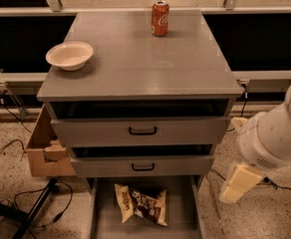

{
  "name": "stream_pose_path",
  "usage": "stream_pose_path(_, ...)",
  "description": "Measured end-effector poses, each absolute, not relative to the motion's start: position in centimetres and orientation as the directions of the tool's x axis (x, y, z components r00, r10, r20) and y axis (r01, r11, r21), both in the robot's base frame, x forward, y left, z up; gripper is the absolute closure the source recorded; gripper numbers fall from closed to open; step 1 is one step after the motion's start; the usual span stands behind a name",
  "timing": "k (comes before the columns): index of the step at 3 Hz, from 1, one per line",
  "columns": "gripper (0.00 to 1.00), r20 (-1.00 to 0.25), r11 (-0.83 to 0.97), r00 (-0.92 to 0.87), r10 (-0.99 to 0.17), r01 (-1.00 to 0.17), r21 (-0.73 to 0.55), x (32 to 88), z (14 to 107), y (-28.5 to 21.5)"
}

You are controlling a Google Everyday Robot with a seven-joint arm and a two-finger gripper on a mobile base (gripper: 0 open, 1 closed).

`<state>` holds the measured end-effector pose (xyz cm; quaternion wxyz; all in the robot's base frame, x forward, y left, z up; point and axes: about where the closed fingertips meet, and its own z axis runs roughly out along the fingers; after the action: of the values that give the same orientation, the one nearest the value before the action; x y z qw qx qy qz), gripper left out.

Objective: Pick brown chip bag from bottom drawer and place on counter

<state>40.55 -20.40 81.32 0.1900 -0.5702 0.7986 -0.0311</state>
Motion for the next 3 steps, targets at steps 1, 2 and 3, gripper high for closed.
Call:
stream_pose_path(1,0.00,-0.231,0.348,-0.291,-0.928,-0.900,-0.263,40.4,73.5,-19.8)
stream_pose_path(2,0.00,-0.221,0.410,-0.361,-0.906,-0.878,-0.247,41.1,66.6,-20.2)
stream_pose_path(3,0.00,-0.237,0.470,-0.417,-0.877,-0.847,-0.248,41.4,66.2,-20.4)
